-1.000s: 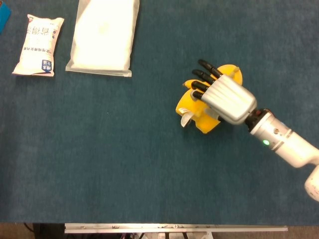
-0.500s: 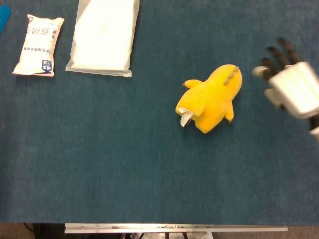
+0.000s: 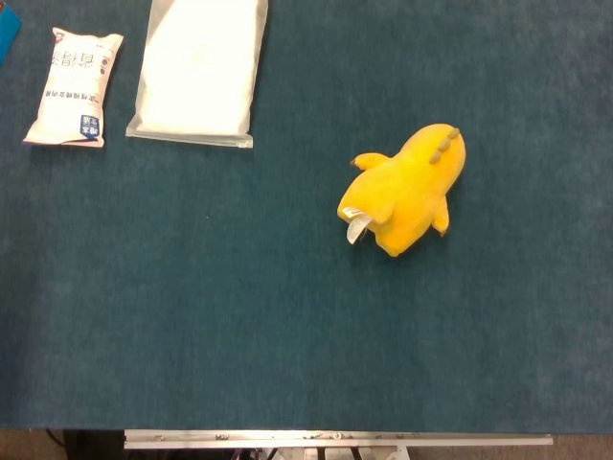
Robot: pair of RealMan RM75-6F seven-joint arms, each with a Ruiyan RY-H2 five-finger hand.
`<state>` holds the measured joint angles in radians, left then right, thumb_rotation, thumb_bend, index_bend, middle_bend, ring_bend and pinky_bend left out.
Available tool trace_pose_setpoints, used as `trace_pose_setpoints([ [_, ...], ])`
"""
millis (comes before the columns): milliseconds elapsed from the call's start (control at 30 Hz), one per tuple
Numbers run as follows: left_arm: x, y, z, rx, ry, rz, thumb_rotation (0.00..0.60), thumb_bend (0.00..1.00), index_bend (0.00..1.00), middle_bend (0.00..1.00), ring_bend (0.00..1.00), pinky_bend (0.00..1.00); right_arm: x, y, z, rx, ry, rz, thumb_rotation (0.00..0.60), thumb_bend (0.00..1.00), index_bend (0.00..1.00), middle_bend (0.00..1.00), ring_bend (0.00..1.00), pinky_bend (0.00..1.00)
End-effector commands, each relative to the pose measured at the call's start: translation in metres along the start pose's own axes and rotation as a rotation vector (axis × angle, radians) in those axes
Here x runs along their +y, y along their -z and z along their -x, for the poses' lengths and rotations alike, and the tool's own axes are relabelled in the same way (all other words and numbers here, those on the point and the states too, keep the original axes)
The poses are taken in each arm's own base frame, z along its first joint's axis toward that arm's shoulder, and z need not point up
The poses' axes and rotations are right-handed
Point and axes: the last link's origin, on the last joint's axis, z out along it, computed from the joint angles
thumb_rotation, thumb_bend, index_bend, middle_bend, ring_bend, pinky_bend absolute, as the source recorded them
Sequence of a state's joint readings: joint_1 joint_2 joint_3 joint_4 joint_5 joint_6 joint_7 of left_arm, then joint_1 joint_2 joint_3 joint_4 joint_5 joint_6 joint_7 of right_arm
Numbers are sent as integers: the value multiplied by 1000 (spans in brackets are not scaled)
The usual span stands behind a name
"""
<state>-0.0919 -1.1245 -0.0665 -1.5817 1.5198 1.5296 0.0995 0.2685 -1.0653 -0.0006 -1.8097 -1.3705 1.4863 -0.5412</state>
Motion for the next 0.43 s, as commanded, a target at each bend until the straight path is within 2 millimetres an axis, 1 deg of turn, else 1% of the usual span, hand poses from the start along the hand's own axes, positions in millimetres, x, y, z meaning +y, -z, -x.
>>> trace_pose_setpoints([
  [33, 1, 0, 1, -1, 0, 3, 600, 389, 456, 427, 327, 415, 7, 7, 2, -9, -8, 32, 600, 253, 369, 336, 150, 56],
  [233, 4, -3, 4, -10, -3, 13, 600, 389, 456, 427, 327, 415, 14, 15, 6, -4, -30, 73, 600, 253, 369, 336, 150, 56],
  [433, 7, -6, 8, -22, -3, 21, 600, 389, 456, 427, 327, 415, 15, 15, 8, -6, -38, 76, 600, 254, 369, 336, 150, 56],
])
